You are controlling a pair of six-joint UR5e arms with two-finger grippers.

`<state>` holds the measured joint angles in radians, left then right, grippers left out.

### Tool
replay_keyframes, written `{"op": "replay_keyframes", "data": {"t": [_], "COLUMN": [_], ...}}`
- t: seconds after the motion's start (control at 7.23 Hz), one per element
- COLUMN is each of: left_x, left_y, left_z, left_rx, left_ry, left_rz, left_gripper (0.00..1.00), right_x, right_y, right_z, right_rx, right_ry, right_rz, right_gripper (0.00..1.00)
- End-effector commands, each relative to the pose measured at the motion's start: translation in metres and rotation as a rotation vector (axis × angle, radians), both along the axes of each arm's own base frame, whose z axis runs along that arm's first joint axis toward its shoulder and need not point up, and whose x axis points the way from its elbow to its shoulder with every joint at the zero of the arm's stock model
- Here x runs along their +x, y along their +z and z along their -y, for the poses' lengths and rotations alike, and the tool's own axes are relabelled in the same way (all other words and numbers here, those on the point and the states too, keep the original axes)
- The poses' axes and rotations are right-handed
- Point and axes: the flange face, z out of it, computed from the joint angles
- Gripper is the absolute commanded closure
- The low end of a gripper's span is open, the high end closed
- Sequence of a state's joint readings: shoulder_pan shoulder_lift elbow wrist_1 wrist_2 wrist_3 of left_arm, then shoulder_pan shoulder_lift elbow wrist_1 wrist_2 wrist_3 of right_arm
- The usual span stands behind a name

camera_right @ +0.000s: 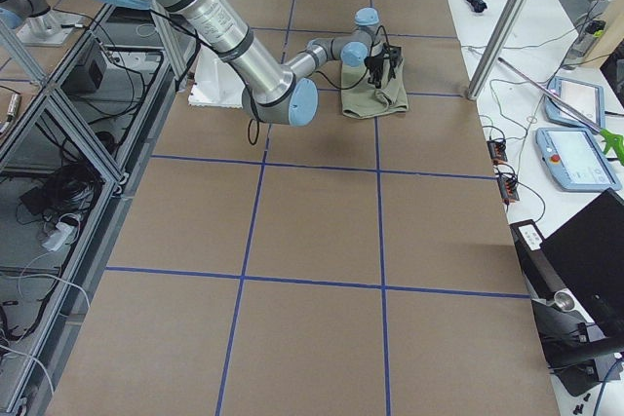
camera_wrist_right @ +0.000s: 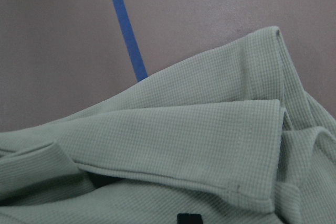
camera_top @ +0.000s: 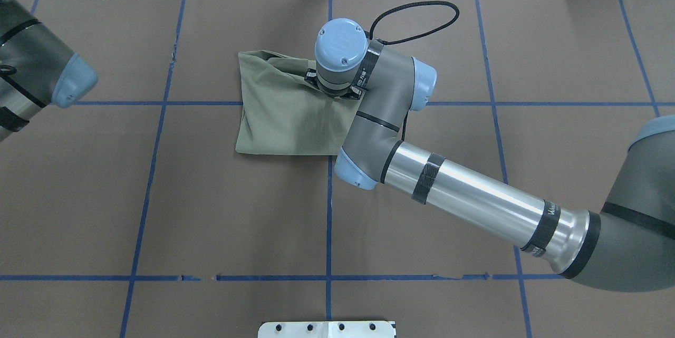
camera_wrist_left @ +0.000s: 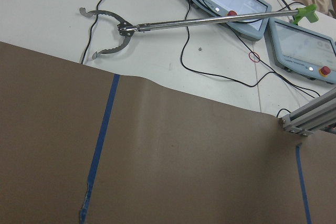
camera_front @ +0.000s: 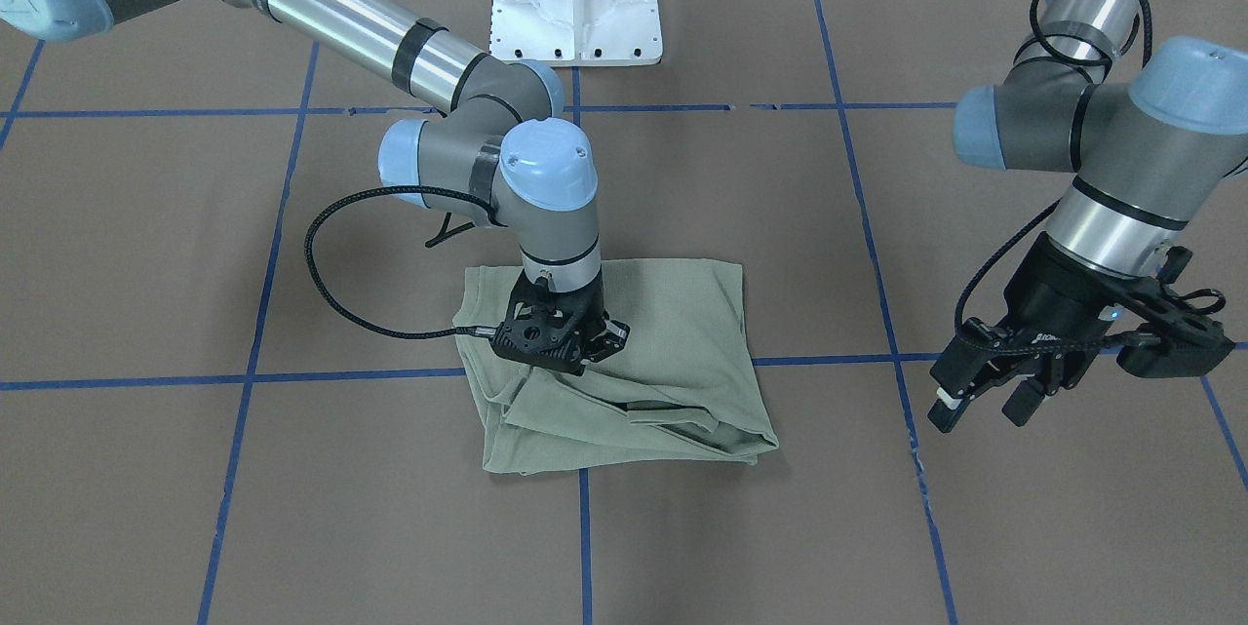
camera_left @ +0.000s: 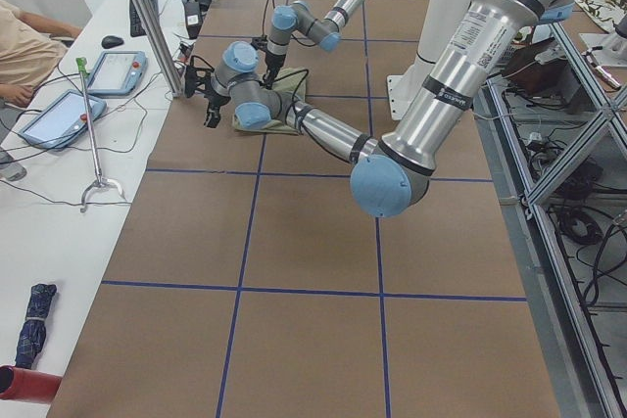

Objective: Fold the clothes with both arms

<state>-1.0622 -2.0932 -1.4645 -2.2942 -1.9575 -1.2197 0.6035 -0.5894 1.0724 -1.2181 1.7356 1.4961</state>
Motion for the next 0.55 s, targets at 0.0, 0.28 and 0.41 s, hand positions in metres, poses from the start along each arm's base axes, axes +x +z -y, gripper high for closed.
{"op": "replay_keyframes", "data": {"t": [0.0, 0.28, 0.41], "left_x": [0.001, 0.0, -0.001], "left_y": [-0.001, -0.002, 0.0], "left_z": [0.0, 0.0, 0.0], "left_rx": [-0.002, -0.001, -0.004], "left_ry": [0.001, -0.001, 0.0], "left_rz": [-0.001, -0.001, 0.0], "left_gripper": [0.0, 0.0, 0.0], "right_x": [0.017, 0.074, 0.099], "right_y": [0.017, 0.044, 0.038], "right_z": [0.027, 0.093, 0.118], "right_rx": [0.013, 0.044, 0.044], "right_ry": [0.01, 0.018, 0.021], "right_rz": [-0.041, -0.114, -0.113], "right_gripper": [1.0, 1.0, 1.0]}}
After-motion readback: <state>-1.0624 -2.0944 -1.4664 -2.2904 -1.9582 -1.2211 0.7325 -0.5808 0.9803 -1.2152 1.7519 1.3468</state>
